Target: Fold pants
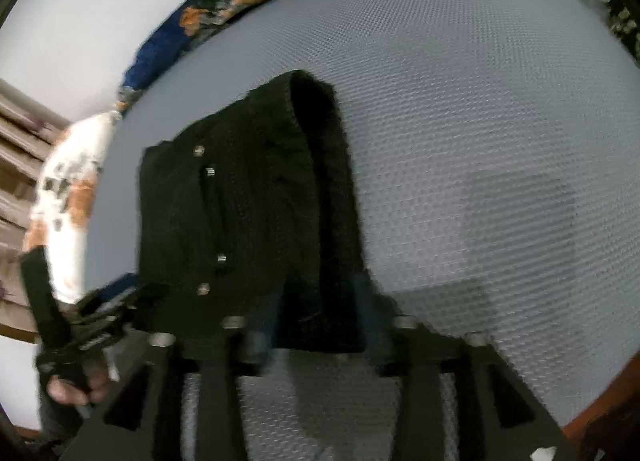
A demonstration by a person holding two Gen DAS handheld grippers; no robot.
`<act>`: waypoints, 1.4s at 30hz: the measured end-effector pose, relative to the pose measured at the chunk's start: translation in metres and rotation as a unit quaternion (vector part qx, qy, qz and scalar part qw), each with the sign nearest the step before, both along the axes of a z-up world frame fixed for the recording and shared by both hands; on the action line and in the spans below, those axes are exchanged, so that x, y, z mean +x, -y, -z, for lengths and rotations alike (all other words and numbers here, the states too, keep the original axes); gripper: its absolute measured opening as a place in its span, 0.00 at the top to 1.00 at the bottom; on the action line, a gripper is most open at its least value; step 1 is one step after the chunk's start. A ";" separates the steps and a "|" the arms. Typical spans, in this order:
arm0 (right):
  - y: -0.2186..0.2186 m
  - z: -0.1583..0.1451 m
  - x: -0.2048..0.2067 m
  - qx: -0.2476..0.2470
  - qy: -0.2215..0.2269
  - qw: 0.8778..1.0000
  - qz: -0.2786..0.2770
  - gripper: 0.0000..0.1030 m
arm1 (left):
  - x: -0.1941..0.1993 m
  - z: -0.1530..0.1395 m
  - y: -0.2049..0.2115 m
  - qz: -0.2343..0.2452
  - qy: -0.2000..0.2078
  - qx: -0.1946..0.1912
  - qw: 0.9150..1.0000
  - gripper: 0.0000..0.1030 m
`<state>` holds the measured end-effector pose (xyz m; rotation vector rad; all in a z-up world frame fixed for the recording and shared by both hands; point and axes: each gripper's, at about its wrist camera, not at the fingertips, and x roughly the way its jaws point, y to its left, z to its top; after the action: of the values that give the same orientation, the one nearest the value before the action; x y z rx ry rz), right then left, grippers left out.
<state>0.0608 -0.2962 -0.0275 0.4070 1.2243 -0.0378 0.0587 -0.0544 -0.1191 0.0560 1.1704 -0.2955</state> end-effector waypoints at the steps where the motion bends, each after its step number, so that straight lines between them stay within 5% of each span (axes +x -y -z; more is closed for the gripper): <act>1: 0.000 -0.001 0.000 0.004 0.005 1.000 -0.003 0.49 | 0.001 -0.001 -0.001 -0.001 0.004 0.001 1.000 0.25; 15: 0.001 0.008 0.024 0.037 0.010 0.999 -0.034 0.47 | 0.030 -0.008 -0.017 -0.001 0.021 -0.009 1.000 0.25; 21: 0.009 0.018 0.030 0.083 0.003 0.996 -0.031 0.45 | 0.040 -0.003 -0.021 -0.006 -0.019 -0.068 0.998 0.25; 30: 0.035 0.030 0.035 0.157 -0.002 0.987 -0.026 0.46 | 0.057 0.012 -0.044 -0.033 -0.092 -0.170 0.981 0.25; 42: 0.057 0.047 0.040 0.241 0.007 0.970 -0.028 0.46 | 0.079 0.016 -0.060 -0.019 -0.125 -0.235 0.964 0.25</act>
<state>0.1006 -0.3529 -0.0745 0.7937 1.2249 0.3171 0.1376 0.0059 -0.1348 -0.4307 1.3215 -0.5513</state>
